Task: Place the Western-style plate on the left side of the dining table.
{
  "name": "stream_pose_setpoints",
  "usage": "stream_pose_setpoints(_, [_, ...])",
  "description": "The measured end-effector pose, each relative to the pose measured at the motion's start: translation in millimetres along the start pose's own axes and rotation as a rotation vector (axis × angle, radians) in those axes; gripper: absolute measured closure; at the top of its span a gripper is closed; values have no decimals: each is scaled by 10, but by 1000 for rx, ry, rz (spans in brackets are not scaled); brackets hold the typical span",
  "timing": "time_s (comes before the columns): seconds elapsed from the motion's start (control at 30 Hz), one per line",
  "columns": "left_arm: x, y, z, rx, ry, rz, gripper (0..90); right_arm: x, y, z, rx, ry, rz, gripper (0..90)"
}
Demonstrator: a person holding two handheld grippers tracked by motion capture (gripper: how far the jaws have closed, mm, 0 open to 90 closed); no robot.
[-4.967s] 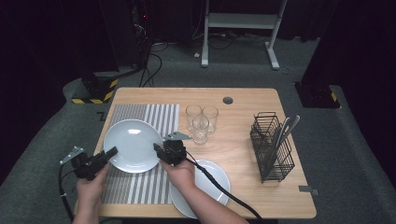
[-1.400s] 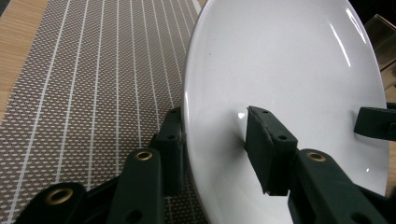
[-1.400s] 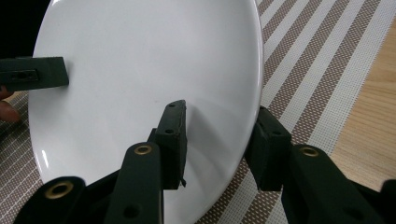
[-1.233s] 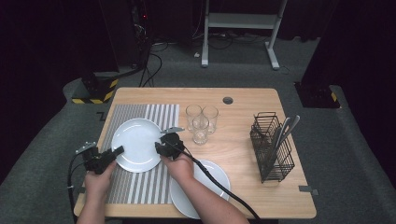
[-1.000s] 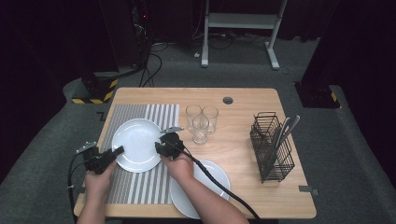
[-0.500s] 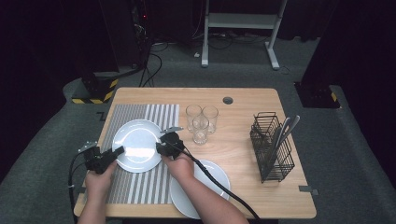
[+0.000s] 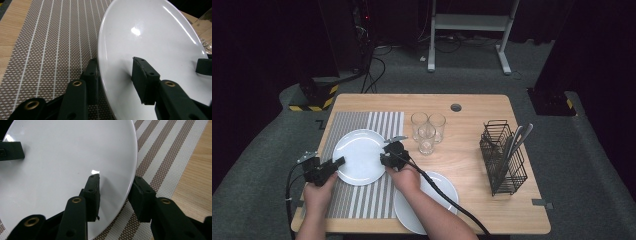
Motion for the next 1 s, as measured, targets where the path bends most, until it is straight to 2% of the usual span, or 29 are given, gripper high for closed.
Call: stream_pose_setpoints(1.0, [-15, -10, -2, 20, -28, -16, 618, 24, 20, -35, 9, 9, 35, 629])
Point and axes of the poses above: each handheld gripper's, and its own axes: x roughly forward along the jaws, y roughly out of its underside, z roughly to its left, the point moved 9 cm from there along x, roughly forward along the jaws, and after that the axes turned 1 degree about z, right-handed, at the moved point
